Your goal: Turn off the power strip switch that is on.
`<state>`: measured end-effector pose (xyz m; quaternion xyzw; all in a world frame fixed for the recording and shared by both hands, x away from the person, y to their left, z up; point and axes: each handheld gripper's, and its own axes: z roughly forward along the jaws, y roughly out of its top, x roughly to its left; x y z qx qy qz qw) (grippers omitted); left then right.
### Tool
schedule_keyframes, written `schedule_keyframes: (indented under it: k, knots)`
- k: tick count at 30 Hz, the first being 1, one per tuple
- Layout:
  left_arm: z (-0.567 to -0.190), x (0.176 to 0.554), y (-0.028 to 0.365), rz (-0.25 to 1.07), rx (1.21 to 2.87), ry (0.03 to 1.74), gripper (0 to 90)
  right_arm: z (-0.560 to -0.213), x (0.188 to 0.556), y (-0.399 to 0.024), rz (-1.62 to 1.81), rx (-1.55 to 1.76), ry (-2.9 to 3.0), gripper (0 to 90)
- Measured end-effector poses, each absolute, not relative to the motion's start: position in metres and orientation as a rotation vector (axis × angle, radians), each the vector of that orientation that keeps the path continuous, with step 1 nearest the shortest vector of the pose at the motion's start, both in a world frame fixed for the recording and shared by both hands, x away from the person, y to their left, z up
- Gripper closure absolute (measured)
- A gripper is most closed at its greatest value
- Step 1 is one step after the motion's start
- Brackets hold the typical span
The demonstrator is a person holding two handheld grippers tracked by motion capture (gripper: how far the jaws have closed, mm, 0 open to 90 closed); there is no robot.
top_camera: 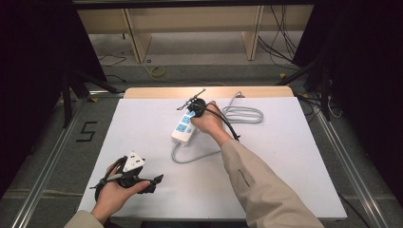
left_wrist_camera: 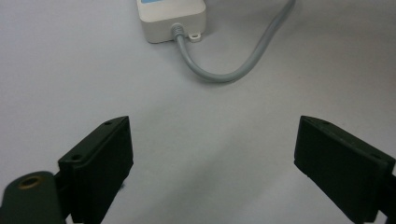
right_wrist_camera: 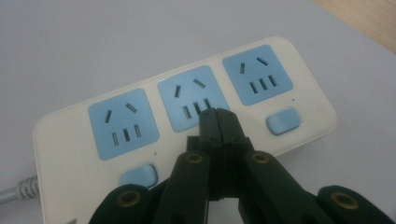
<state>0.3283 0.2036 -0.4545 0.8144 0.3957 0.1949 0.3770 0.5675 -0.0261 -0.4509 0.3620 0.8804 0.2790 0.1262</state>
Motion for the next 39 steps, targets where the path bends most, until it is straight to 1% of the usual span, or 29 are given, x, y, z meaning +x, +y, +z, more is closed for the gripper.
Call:
schedule_keyframes:
  k: [39]
  knots:
    - [-0.4541, 0.3282, 0.205, 0.499, 2.087, 1.013, 11.7, -0.4527, 0.5665, -0.0267, 0.833, 1.037, 2.536, 90.0]
